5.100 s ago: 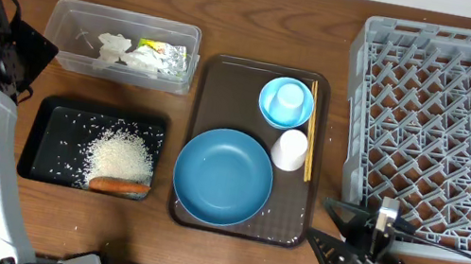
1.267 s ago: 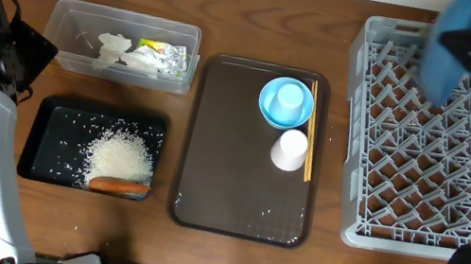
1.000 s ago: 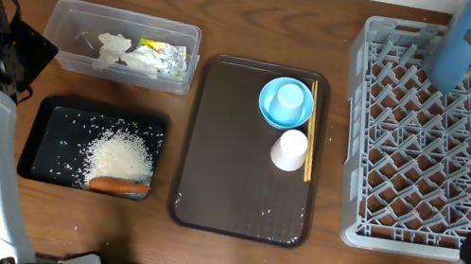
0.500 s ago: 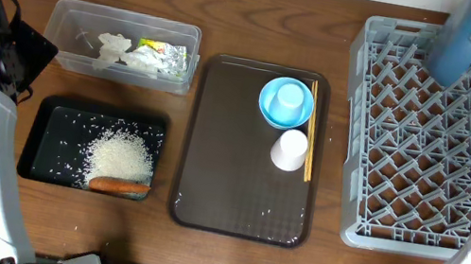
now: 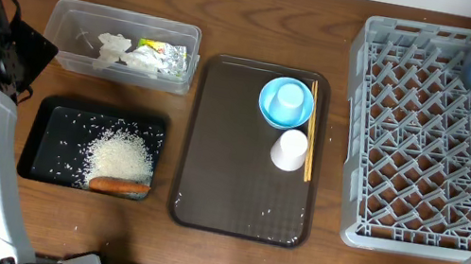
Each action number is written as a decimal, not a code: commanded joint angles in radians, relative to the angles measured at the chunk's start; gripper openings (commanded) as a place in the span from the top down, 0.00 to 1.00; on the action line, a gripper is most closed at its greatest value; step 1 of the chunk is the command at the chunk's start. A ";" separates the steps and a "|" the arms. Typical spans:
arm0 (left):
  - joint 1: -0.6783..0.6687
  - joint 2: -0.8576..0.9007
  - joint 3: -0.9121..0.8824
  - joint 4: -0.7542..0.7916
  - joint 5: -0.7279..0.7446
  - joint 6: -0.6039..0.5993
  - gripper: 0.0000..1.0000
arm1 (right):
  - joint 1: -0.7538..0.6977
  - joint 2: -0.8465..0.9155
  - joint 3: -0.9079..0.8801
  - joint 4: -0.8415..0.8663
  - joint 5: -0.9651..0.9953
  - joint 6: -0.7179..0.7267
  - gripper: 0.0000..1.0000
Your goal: Sort waste into correct bins and load items into the dishwasher rack
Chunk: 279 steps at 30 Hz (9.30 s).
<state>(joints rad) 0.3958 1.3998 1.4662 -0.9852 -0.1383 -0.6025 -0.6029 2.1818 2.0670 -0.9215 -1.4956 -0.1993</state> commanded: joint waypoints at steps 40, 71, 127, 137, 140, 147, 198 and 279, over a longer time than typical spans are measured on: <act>0.004 0.005 0.010 -0.002 -0.012 -0.001 0.00 | 0.004 -0.167 0.012 -0.101 0.727 0.403 0.06; 0.004 0.005 0.010 -0.002 -0.012 -0.001 0.00 | 0.961 -0.486 0.012 -0.328 1.404 0.573 0.01; 0.004 0.005 0.010 -0.002 -0.012 -0.001 0.00 | 1.164 -0.035 -0.280 -0.463 1.550 0.640 0.26; 0.004 0.005 0.010 -0.002 -0.012 -0.001 0.00 | 1.138 -0.035 -0.280 -0.392 1.555 0.594 0.24; 0.004 0.005 0.010 -0.002 -0.012 -0.001 0.00 | 1.135 -0.035 -0.280 -0.388 1.555 0.595 0.25; 0.004 0.005 0.010 -0.002 -0.012 -0.001 0.00 | 1.131 -0.039 -0.280 -0.399 1.561 0.594 0.38; 0.004 0.005 0.010 -0.002 -0.012 -0.001 0.00 | 1.161 -0.558 -0.785 0.048 1.534 0.564 0.12; 0.004 0.005 0.010 -0.002 -0.012 -0.001 0.00 | 0.056 -0.565 -0.523 0.051 1.461 0.447 0.45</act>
<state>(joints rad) 0.3958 1.3998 1.4662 -0.9852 -0.1379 -0.6025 -0.4919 1.5715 1.5379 -0.8898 -0.0036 0.2760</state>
